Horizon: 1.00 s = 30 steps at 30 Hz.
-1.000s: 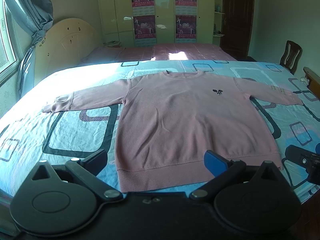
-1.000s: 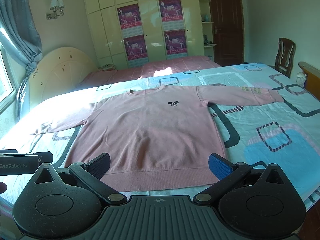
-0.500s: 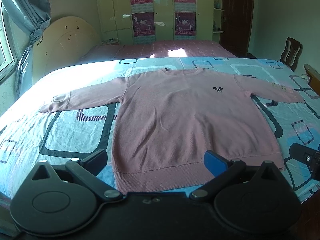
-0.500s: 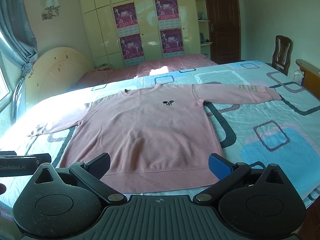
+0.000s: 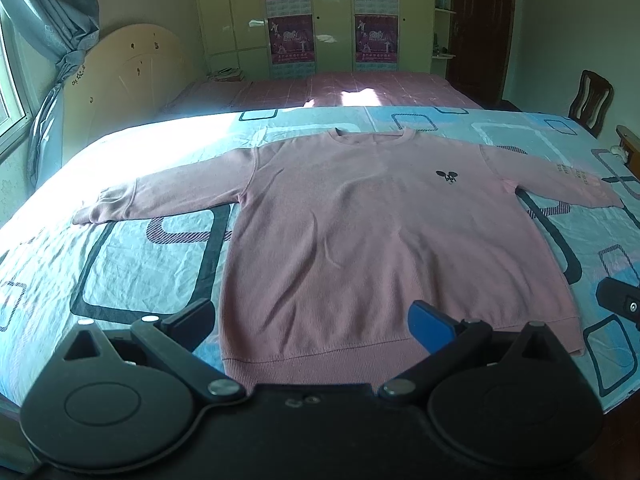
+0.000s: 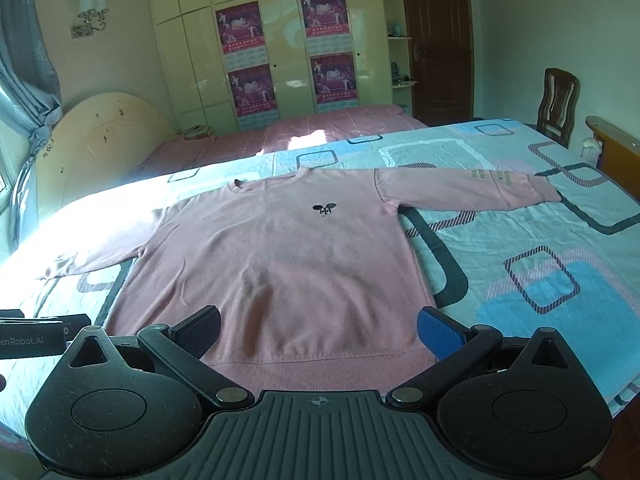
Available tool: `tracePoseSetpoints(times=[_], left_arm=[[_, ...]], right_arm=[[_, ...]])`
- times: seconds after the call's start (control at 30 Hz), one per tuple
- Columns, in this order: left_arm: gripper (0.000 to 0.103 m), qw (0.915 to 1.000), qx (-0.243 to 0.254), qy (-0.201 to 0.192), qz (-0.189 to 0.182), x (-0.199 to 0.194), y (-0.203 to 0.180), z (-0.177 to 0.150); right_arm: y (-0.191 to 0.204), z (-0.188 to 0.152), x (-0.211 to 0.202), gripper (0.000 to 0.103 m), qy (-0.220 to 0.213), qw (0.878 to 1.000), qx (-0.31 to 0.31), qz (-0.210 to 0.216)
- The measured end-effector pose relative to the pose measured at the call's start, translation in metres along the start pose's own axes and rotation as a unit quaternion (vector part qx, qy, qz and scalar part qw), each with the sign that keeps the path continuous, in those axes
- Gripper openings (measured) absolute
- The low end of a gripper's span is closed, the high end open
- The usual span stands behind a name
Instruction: Fold small clothes
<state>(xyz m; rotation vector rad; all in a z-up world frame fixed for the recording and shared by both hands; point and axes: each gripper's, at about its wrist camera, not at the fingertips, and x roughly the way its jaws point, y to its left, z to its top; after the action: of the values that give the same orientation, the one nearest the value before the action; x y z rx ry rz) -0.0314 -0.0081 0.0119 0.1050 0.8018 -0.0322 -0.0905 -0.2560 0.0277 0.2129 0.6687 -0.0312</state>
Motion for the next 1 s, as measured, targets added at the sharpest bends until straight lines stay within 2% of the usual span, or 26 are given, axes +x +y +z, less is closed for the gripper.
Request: tracePoseSetpoints(times=[0.6,1.0], left_arm=[[0.103,0.9997,-0.015,0.012,0.013,0.059,-0.017,0.042],[0.103,0.9992,-0.028,0.017,0.024,0.107,-0.041,0.073]], right_arm=[[-0.033,0.037,0.063,0.103,0.012,1.000,0.004,-0.012],[-0.084,0.070,0.116,0.103,0.016,1.000,0.020,-0.011]])
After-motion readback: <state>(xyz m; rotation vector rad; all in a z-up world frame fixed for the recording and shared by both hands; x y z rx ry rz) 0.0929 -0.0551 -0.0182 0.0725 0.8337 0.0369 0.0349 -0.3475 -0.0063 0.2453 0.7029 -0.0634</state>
